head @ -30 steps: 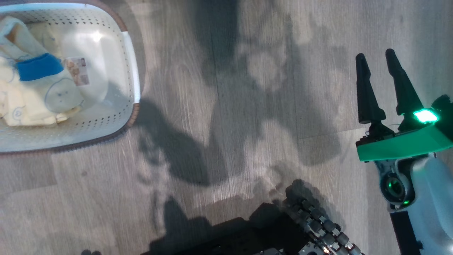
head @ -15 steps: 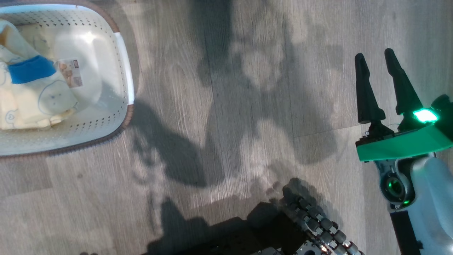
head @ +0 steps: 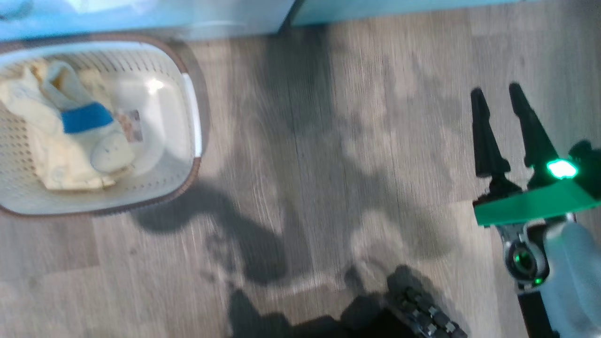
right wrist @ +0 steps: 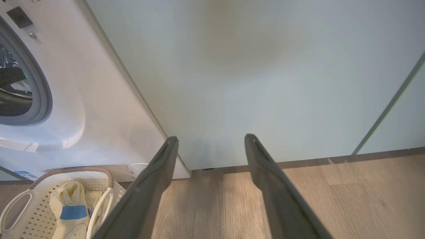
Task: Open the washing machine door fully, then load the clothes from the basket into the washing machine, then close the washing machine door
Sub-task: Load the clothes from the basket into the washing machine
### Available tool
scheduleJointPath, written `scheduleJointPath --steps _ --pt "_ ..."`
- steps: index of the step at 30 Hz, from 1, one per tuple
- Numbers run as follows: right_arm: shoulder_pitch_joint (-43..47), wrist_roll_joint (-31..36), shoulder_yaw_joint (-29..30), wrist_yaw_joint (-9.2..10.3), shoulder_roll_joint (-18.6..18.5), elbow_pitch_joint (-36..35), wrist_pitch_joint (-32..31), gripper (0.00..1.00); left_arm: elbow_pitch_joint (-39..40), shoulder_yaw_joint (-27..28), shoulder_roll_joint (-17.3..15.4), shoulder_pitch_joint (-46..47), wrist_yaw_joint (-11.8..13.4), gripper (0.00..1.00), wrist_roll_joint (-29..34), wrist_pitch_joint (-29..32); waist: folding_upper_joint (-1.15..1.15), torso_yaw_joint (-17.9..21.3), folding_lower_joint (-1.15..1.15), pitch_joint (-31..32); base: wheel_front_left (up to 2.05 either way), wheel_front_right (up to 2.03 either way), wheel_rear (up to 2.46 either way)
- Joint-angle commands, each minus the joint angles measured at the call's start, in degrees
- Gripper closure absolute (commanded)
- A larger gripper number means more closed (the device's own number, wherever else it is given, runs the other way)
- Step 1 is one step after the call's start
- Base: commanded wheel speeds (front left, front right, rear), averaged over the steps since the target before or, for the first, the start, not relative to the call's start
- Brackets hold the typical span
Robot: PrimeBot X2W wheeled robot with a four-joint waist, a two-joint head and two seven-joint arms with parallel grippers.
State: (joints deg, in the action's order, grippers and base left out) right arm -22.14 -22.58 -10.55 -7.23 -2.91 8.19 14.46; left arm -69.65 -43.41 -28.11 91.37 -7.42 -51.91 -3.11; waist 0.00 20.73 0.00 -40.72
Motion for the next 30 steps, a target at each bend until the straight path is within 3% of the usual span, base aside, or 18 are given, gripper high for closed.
scheduleJointPath --steps 1,9,20,24,30 --pt "2.6 0.5 -0.1 -0.25 -0.7 -1.1 0.5 0.00 1.9 0.6 -1.8 -0.5 0.0 0.00 -1.1 -1.0 0.00 -0.9 0.00 3.1 0.00 0.00 0.00" --pt "8.1 0.9 1.7 -0.25 -1.9 0.4 0.5 0.00 11.5 -1.8 -2.7 -17.7 -0.1 0.00 -6.7 -6.2 0.00 -3.9 0.00 13.6 0.00 0.00 0.00" --pt "11.9 1.0 4.2 -0.25 -2.9 0.7 0.5 0.00 15.6 -1.5 -2.7 -32.2 0.4 0.00 -7.4 -11.6 0.00 -7.1 0.00 21.9 0.00 0.00 0.00" --pt "12.9 1.2 4.8 -0.25 -3.4 0.6 0.5 0.00 19.6 3.1 -3.5 -36.9 2.6 0.00 -5.0 -11.8 0.00 -8.2 0.00 24.1 0.00 0.00 0.00" --pt "14.1 1.7 5.8 -0.25 -3.9 0.1 0.5 0.00 31.0 15.2 -3.1 -48.2 6.8 0.00 2.5 -11.9 0.00 -10.0 0.00 26.8 0.00 0.00 0.00"
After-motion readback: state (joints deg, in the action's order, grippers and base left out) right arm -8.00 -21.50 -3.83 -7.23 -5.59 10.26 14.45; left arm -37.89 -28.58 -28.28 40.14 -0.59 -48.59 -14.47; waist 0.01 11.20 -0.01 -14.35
